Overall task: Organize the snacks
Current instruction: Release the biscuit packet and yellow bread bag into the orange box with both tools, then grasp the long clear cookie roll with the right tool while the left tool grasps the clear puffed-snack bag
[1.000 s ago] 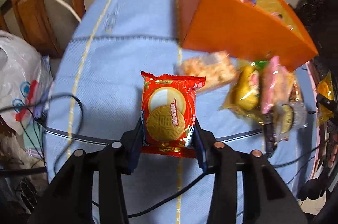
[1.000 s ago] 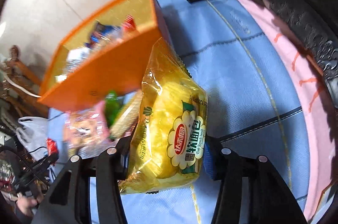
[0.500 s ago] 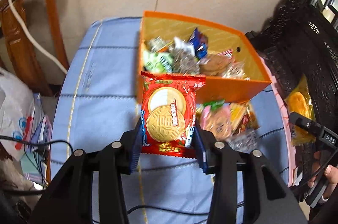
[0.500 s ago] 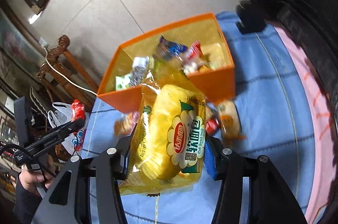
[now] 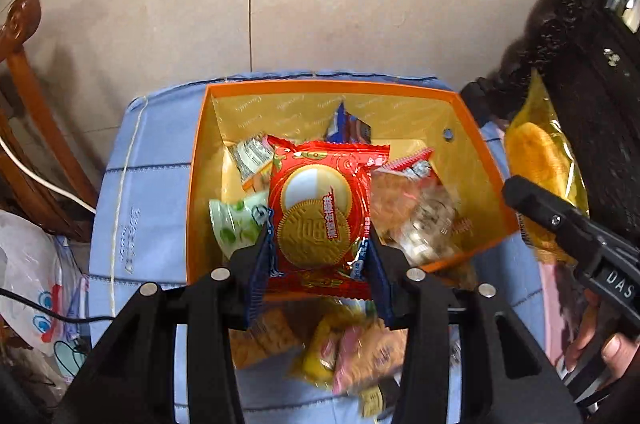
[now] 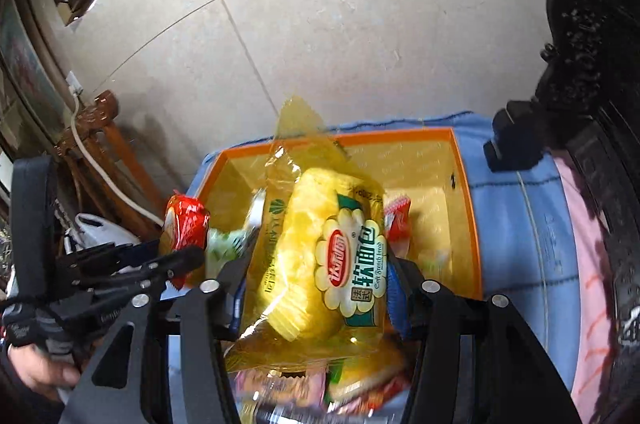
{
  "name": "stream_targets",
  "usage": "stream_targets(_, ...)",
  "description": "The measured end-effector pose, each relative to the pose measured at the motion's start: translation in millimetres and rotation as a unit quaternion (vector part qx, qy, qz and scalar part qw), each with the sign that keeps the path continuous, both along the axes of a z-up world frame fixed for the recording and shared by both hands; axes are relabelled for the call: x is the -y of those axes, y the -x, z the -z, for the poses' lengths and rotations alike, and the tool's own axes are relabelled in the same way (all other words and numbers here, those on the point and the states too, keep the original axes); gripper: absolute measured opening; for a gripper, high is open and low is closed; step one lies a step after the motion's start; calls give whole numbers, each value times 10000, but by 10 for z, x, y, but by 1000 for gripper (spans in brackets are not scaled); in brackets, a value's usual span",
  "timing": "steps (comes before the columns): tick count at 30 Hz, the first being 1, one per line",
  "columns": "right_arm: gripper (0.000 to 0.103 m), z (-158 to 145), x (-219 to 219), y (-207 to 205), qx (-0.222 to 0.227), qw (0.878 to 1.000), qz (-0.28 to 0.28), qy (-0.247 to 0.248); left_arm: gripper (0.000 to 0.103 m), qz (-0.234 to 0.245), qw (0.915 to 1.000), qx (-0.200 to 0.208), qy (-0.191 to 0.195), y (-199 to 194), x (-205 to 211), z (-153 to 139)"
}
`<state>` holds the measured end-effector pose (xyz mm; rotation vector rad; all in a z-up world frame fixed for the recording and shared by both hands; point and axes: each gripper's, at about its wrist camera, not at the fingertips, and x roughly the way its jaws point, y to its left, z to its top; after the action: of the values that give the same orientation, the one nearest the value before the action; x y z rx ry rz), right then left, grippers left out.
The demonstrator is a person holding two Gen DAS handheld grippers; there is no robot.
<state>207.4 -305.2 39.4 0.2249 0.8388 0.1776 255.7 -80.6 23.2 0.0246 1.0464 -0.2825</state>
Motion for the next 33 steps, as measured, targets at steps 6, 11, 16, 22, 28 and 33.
stream_targets(6, 99, 71, 71, -105, 327, 9989, 272, 186, 88, -341, 9993, 9, -146, -154, -47, 58)
stream_targets(11, 99, 225, 93, 132, 253, 9961, 499, 684, 89, -285, 9995, -118, -112, 22, -119, 134)
stream_targets(16, 99, 386, 63, 558, 63, 9952, 491, 850, 90, -154, 9993, -207, -270, 374, -165, 274)
stream_targets(22, 99, 643, -52, 1153, -260, 9963, 42, 819, 91, -177, 9976, -627, -245, 837, -325, 562)
stream_targets(28, 99, 943, -529, 1465, -201, 9744, -1177, 1902, 91, -388, 9925, -1081, -410, 1298, -614, 912)
stream_targets(33, 99, 1257, -913, 1545, 31, 9301, -2111, 3005, 91, -611, 9892, -1229, -508, 1485, -819, 996)
